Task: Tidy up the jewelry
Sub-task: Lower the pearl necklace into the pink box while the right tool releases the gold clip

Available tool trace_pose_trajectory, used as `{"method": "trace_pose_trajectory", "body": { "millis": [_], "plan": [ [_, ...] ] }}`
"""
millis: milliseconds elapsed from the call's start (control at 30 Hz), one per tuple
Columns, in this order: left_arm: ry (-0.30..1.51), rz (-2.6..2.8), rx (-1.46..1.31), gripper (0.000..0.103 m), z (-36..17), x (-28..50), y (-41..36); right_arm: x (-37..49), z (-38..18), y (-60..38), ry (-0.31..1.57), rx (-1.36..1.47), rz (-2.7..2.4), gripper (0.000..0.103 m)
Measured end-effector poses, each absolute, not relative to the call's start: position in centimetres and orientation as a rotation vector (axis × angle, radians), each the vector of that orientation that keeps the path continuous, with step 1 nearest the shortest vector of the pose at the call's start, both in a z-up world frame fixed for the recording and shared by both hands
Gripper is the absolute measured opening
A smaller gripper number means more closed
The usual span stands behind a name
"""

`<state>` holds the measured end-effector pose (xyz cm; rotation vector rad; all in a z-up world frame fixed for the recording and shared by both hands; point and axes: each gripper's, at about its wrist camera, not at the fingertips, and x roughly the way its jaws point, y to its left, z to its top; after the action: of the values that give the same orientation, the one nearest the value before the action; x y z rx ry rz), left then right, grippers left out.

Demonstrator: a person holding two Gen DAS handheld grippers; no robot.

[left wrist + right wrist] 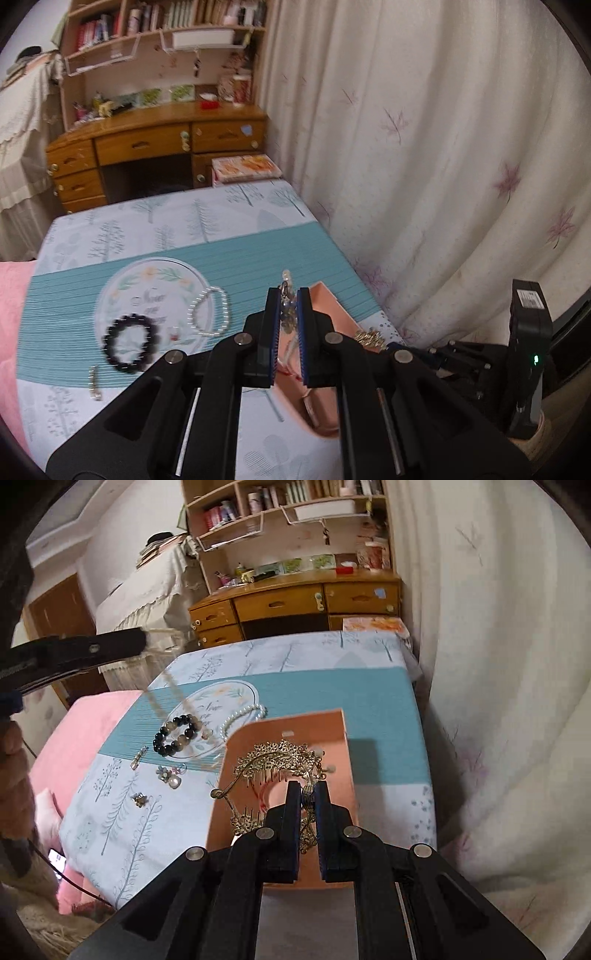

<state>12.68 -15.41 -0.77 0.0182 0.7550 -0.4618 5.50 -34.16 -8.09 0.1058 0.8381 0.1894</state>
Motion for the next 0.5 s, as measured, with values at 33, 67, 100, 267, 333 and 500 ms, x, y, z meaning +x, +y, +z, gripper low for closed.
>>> {"method": "trace_pose_trajectory", "body": {
  "millis": [33, 67, 100, 267, 333, 500],
  "plan": [
    [0.773, -0.466, 0.023, 0.006, -1.5, 13.2, -16.2, 5.6, -8.7, -34.4, 0.847, 0.113, 0.189, 0.007],
    [0.786, -0.472, 0.026, 0.006, -2.2, 13.7, -16.7, 5.6, -9.3, -34.5, 0.858, 0.121, 0.194, 0.007],
    [0.803, -0.477, 0.031, 0.006, -3.1, 14.2, -17.4, 5.7, -10.0, -34.7, 0.869, 0.13, 0.202, 0.007],
    [0.903, -0.46, 0.022, 0.006, -7.3, 16.7, -18.6, 6.4, -12.9, -34.1, 0.909, 0.154, 0.225, 0.007],
    [0.93, -0.445, 0.024, 0.006, -8.6, 17.2, -18.5, 6.6, -13.7, -33.5, 0.916, 0.144, 0.222, 0.007],
    [0.993, -0.41, 0.022, 0.007, -11.0, 18.1, -17.5, 6.8, -14.7, -32.2, 0.941, 0.121, 0.211, 0.008]
  ]
}}
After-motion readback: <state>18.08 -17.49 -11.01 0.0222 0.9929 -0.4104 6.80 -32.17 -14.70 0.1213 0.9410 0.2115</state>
